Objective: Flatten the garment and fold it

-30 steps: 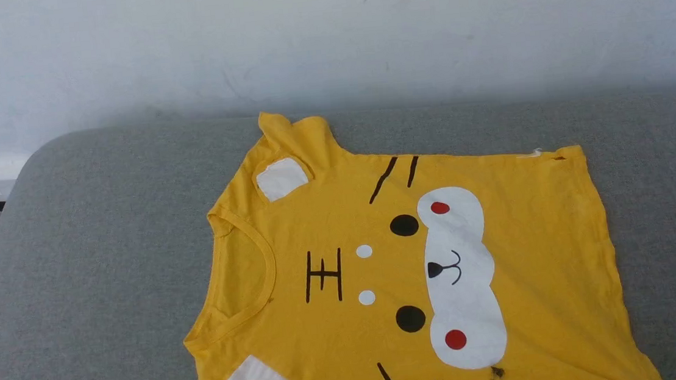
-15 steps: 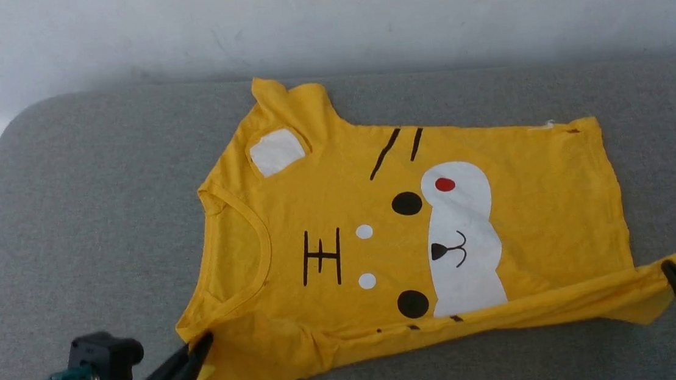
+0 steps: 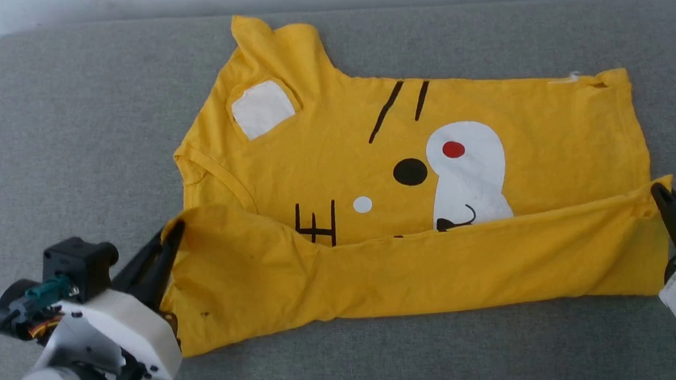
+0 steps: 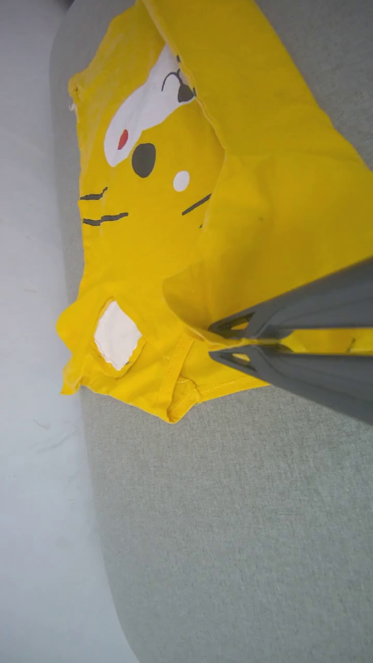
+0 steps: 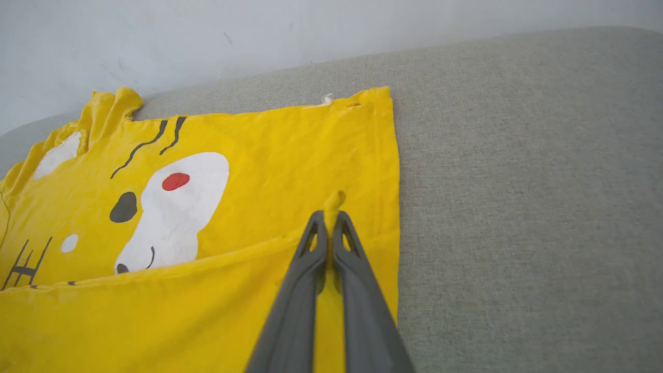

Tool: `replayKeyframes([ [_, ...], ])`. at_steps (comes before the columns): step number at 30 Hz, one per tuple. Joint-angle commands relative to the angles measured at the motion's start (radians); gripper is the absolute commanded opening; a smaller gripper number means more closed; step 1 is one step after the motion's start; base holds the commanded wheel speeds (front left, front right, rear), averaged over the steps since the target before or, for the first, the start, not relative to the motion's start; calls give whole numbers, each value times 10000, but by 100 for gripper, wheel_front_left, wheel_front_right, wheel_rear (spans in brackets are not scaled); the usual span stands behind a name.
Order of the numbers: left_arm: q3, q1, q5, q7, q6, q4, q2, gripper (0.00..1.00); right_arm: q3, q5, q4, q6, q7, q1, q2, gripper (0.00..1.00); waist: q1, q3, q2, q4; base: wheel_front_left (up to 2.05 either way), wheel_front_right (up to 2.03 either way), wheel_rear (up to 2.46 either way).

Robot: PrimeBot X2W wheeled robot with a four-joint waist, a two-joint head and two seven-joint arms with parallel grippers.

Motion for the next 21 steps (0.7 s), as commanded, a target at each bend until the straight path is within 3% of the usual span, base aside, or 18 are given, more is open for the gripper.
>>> replayKeyframes([
  [1,2,-389,191,-461,-76,307,-178,0,28,-103,186,-7,-88,-281,-61,0,-3,371,0,-19,0,0,0],
  [6,-180,-937,459,-1240,-171,1155,-539,0,189,-193,726,-7,-35,-520,-113,0,-3,754,0,58,0,0,0],
  [13,-612,-1395,511,-1179,-318,2394,-815,0,287,-160,1238,-7,-17,-742,-83,0,-3,1111,0,152,0,0,0],
  [15,-641,-1502,499,-1201,-276,2675,-914,0,304,-147,1351,-7,-31,-825,-73,48,-3,1140,0,157,0,0,0],
  [16,-640,-1555,492,-1232,-255,2779,-958,0,317,-136,1405,-7,-28,-869,-63,88,-3,1148,0,152,0,0,0],
  [17,-620,-1598,459,-1287,-226,2868,-1019,22,326,-121,1455,-7,-33,-910,-54,100,-3,1141,0,150,0,0,0],
  [18,-583,-1634,415,-1386,-204,2935,-1085,49,325,-103,1494,-7,-60,-948,-39,100,-3,1124,0,147,0,0,0],
  [19,-531,-1658,360,-1484,-174,2989,-1146,88,336,-87,1527,-7,-79,-974,-28,100,-3,1088,0,138,0,0,0],
  [21,-418,-1656,224,-1667,-131,3045,-1250,100,327,-22,1542,-7,-140,-989,1,100,-3,963,0,114,0,0,0],
])
